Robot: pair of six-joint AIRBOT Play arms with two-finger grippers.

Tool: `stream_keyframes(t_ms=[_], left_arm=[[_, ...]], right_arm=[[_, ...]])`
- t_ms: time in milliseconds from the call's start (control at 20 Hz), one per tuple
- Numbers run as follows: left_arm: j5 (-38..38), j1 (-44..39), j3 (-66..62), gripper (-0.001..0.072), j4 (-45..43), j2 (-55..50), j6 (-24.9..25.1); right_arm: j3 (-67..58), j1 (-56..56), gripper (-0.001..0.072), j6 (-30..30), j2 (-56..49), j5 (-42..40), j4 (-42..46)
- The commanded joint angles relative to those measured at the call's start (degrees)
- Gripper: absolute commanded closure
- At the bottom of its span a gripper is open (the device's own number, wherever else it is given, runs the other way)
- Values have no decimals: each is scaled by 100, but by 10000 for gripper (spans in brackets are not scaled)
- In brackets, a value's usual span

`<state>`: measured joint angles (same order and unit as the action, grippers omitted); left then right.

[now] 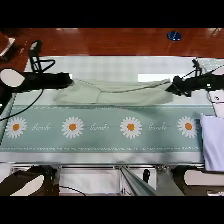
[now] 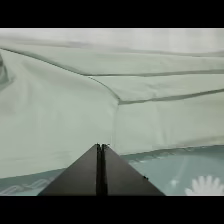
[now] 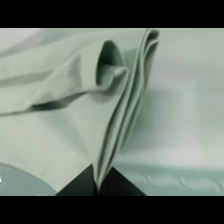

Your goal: Fold the shirts.

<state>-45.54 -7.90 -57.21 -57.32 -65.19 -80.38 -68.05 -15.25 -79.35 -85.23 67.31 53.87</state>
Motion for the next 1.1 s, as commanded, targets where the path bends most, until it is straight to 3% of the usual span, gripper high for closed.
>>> stream_keyframes(t_ms=[0,200,450,600,750,850,950,1050], left_arm=[[199,-686,2,686,291,-205,46],[874,-2028,-396,686,297,-1003,-339],[72,-3200,-2076,686,442,-2780,-531],[-363,-3626,-2979,686,1467,-3711,-299],[-623,-4009,-3473,685,1884,-4358,-304],[-885,-4229,-3639,685,2168,-4649,-229],[-1165,-4323,-3659,686,2717,-4760,245],[-1196,-4175,-3674,686,2734,-4675,278]], right_arm=[[498,24,689,-291,1727,498,1550],[1320,24,689,-516,3965,782,1532],[1604,24,689,-866,5534,1130,1012],[1604,24,689,-916,5803,1281,798],[1602,24,689,-859,5807,1307,632],[1604,24,689,-802,5807,1239,435],[1602,24,689,-713,5788,1172,271],[1602,24,689,-691,5692,1176,184]])
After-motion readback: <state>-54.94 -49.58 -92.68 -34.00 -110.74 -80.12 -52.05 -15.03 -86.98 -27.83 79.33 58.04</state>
